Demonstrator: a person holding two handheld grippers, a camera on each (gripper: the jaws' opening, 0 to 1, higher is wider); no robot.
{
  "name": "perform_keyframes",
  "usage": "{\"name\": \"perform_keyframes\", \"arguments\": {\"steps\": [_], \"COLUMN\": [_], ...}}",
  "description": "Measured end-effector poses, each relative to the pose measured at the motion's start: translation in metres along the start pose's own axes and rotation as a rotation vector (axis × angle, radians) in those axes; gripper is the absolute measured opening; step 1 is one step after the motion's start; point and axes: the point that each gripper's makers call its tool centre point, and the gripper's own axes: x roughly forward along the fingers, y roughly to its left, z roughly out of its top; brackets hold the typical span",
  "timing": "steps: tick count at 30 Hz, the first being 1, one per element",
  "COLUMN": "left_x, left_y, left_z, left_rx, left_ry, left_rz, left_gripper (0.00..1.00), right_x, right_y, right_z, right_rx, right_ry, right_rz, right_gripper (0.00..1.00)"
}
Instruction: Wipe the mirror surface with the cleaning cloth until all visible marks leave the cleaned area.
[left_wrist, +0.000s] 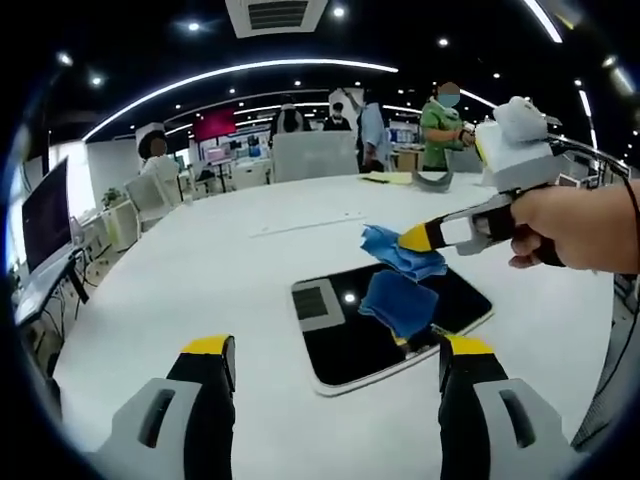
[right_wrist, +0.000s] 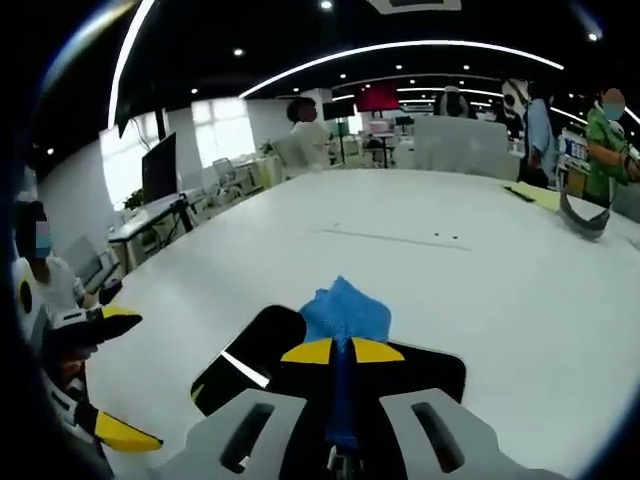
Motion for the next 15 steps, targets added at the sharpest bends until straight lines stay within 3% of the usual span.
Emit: {"name": "perform_keyframes", "arguments": {"steps": [15], "left_x": [-0.001], "left_y": [0.004], "left_z": [-0.001], "left_rx": [0.003], "left_ry": [0.001], "left_rz": [0.014], "left_gripper": [0.84], "right_x": [0.035], "right_y": [0.034], "right_z": [0.002], "right_rx": [0.014], "right_ry": [0.061], "right_rz": [0.024], "right_gripper": [0.01]}}
